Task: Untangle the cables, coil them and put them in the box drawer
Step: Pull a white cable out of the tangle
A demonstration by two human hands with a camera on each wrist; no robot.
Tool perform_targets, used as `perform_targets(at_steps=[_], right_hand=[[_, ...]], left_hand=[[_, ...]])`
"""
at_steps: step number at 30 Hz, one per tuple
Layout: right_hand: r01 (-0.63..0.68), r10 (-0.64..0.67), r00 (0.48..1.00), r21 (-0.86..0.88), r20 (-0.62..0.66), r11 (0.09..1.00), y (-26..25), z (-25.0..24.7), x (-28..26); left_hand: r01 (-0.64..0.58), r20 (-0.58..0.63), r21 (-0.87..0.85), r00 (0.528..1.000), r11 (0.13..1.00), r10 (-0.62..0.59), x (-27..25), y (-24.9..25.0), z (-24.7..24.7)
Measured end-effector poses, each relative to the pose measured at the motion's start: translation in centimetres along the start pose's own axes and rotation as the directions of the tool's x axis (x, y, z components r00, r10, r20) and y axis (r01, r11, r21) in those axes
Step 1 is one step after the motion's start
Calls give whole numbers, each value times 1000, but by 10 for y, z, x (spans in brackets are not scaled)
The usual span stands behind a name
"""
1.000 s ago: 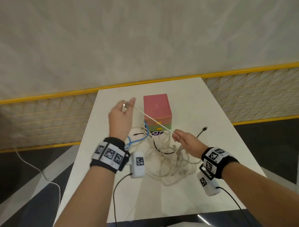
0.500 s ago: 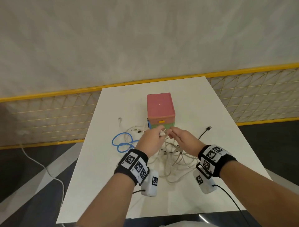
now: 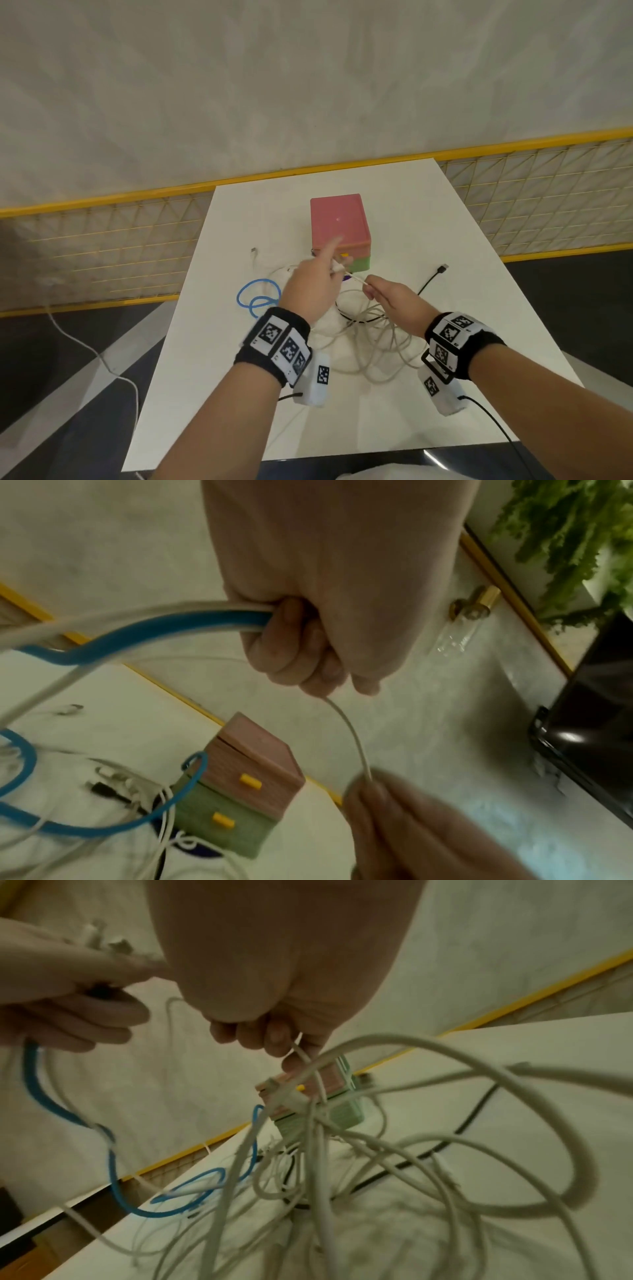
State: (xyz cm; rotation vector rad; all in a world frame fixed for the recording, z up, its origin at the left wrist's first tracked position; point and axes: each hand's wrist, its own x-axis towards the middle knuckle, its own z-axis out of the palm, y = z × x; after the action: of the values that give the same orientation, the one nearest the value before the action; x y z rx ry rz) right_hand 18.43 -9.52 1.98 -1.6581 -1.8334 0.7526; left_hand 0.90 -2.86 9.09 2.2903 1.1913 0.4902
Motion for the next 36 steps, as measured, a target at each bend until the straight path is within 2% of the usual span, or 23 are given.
perform_targets(at_steps=[2, 5, 6, 8, 10, 12, 15, 18, 20, 22, 23, 24, 25, 27, 28, 32, 36], right_hand=[[33, -33, 999, 31, -11, 999, -9, -2, 3], [51, -51, 999, 58, -13, 997, -13, -3, 3], [22, -22, 1000, 66, -6, 998, -9, -3, 2], [-73, 74, 997, 82, -7, 994, 7, -2, -5], [-139, 139, 990, 93, 1, 986, 20, -1, -13], [-137, 136, 990, 85, 19, 987, 21, -1, -16], [-72, 73, 997, 81, -1, 994, 8, -3, -9], [26, -28, 999, -69, -32, 997, 3, -9, 0], [-19, 26, 999, -158, 47, 987, 5, -15, 2], [-107, 116, 990, -108, 76, 988, 7, -19, 1], [-134, 137, 989, -59, 50, 989, 9, -20, 1], [-153, 153, 988, -27, 18, 988, 11, -21, 0], [-166, 166, 986, -24, -11, 986, 13, -22, 0], [-184, 180, 982, -55, -60, 981, 19, -21, -1], [-190, 184, 979, -70, -85, 979, 22, -20, -1], [-220, 205, 970, -109, -131, 969, 24, -18, 2], [-217, 209, 975, -151, -69, 964, 16, -9, 14]], left_hand=[[-41, 133, 93, 991, 995, 28, -3, 5, 15], [-33, 170, 112, 985, 993, 14, -3, 3, 25], [-24, 140, 86, 990, 996, 11, -1, 3, 20], [37, -2, 13, 999, 999, -37, 6, 2, 4], [96, -141, -60, 985, 994, -103, 13, -3, -17], [91, -158, -89, 982, 992, -104, 13, -5, -26], [79, -30, -65, 996, 995, -81, 4, 2, -13], [97, 127, 88, 986, 991, -107, -2, -3, 7], [144, 234, 91, 959, 985, -162, -6, -10, 13], [179, 304, 82, 932, 980, -196, -6, -15, 12], [190, 283, 79, 937, 978, -205, -2, -18, 8], [207, 198, 64, 956, 976, -216, 3, -22, 1], [237, 61, 29, 969, 971, -238, 10, -25, -8], [267, -190, -88, 941, 960, -279, 24, -29, -33], [253, -246, -159, 926, 954, -287, 30, -29, -45], [212, -252, -280, 925, 936, -285, 39, -28, -64], [219, -201, -353, 932, 910, -302, 36, -33, -47]])
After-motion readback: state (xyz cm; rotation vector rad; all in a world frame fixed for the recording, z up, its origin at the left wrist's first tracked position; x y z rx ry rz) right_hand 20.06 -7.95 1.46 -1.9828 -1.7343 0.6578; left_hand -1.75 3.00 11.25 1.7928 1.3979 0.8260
